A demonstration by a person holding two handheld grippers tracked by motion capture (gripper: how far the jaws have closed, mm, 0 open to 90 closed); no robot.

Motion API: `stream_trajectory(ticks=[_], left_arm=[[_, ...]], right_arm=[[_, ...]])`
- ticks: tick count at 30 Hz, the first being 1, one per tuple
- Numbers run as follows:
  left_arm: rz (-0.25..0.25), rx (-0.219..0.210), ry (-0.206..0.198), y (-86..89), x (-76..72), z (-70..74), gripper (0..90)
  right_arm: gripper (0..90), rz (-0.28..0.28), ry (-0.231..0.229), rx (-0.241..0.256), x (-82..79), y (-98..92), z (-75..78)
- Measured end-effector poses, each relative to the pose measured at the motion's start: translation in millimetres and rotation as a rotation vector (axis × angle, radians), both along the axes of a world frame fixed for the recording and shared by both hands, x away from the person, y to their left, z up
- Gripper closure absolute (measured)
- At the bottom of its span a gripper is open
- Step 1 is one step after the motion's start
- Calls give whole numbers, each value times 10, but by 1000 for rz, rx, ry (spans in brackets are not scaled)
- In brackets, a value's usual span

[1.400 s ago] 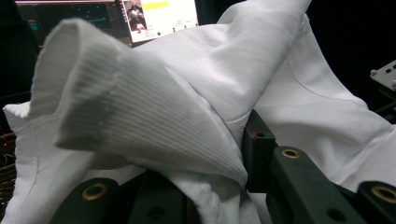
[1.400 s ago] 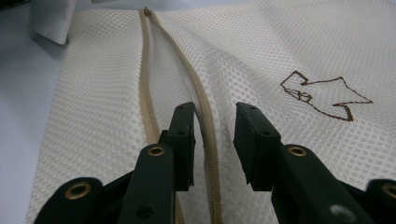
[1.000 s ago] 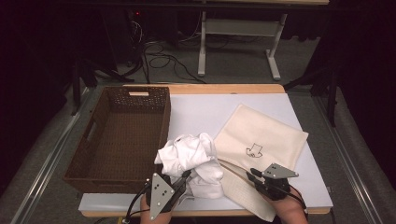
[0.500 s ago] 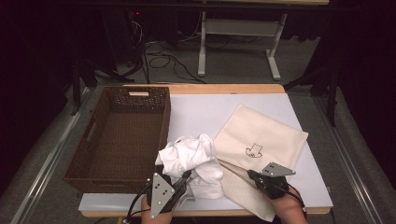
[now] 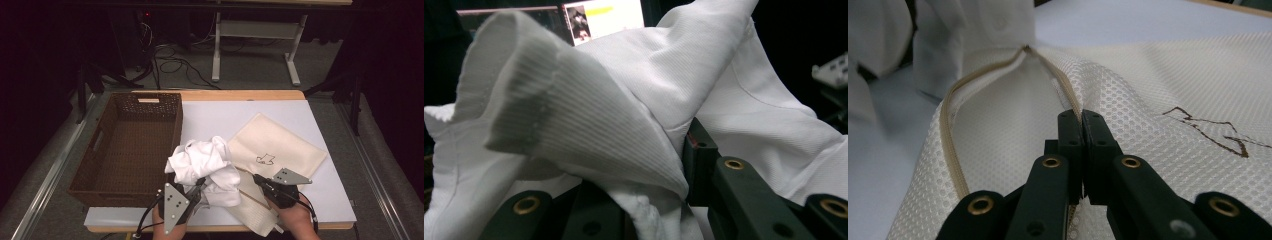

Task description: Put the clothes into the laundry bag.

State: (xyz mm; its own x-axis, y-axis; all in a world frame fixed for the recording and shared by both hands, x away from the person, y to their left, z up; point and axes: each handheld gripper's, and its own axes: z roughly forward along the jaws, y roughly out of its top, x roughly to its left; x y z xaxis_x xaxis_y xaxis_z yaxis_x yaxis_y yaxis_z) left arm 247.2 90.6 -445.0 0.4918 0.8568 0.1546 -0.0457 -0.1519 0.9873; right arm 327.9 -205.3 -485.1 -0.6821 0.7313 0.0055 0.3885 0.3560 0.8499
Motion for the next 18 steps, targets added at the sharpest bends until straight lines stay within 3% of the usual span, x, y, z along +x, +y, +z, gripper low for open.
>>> stream_trajectory(ticks=[6,12,18], left_arm=[[-17,39,44,-288,90,-203,744],[-42,28,75,-564,220,-311,744],[-82,105,111,-825,331,-438,743]], right_arm=[[897,-9,-34,24,-6,-47,92],[897,-19,-62,64,4,-139,189],[898,-35,-89,98,21,-230,266]])
